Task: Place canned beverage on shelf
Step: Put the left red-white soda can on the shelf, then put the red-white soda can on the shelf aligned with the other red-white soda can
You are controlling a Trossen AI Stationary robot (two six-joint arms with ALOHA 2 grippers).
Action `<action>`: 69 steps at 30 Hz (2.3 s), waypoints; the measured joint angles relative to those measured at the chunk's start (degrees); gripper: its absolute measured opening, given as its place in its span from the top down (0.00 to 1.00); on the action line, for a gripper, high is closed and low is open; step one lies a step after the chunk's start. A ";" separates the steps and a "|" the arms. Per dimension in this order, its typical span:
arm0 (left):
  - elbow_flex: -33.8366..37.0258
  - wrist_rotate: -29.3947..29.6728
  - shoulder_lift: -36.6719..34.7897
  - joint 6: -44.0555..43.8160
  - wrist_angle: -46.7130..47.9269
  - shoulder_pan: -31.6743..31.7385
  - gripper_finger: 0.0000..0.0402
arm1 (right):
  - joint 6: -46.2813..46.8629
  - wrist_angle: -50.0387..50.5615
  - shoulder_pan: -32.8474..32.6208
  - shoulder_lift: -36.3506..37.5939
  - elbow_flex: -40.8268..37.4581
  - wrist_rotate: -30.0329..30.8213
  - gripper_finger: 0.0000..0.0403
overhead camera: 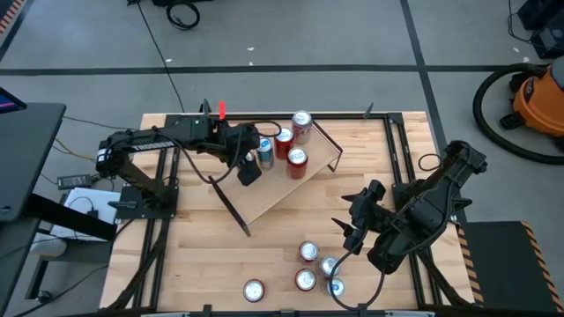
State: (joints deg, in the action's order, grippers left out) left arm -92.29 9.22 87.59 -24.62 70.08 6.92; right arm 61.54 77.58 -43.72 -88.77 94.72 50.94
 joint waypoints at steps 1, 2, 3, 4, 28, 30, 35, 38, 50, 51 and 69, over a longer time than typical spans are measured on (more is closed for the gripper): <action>0.00 -0.07 0.00 0.00 0.14 0.13 0.20 | 0.00 -0.02 0.00 0.00 -0.02 0.00 0.23; 0.00 -0.07 0.00 0.00 0.16 0.26 0.20 | 0.02 -0.09 0.00 0.00 0.00 -0.02 0.23; 0.00 -0.11 0.02 -0.04 0.13 0.36 0.20 | 0.01 -0.29 0.00 0.00 -0.01 -0.01 0.23; 0.00 -0.14 0.02 -0.07 0.11 0.53 0.20 | 0.00 -0.50 0.00 0.00 -0.02 0.00 0.23; 0.32 -1.94 0.33 -0.31 -1.18 1.06 0.10 | -0.20 -0.63 0.00 0.00 -0.01 -0.01 0.23; 0.31 -2.00 0.33 -0.33 -1.20 1.00 0.09 | -0.22 -0.63 0.00 0.00 -0.02 -0.02 0.23; -1.76 -2.04 0.30 0.19 -0.87 1.00 0.05 | -0.22 -0.63 0.00 0.00 0.00 -0.02 0.23; -3.70 -1.45 0.30 0.91 -0.81 1.00 0.02 | -0.21 -0.65 0.00 0.00 0.00 -0.02 0.23; -14.46 -0.65 0.22 1.23 4.71 0.38 0.01 | -0.24 -0.81 0.00 0.00 0.00 0.00 0.23; -15.47 -1.34 0.22 0.97 4.36 -0.19 0.01 | -0.24 -0.81 0.00 0.00 -0.02 0.00 0.23; -18.84 -1.37 6.36 -6.11 -0.69 -25.43 0.01 | -2.89 -1.67 0.09 0.00 0.00 -0.02 0.23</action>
State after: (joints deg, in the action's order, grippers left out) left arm -111.13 7.85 93.95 -30.73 69.39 -18.51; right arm 58.65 75.91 -43.64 -88.77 94.72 50.92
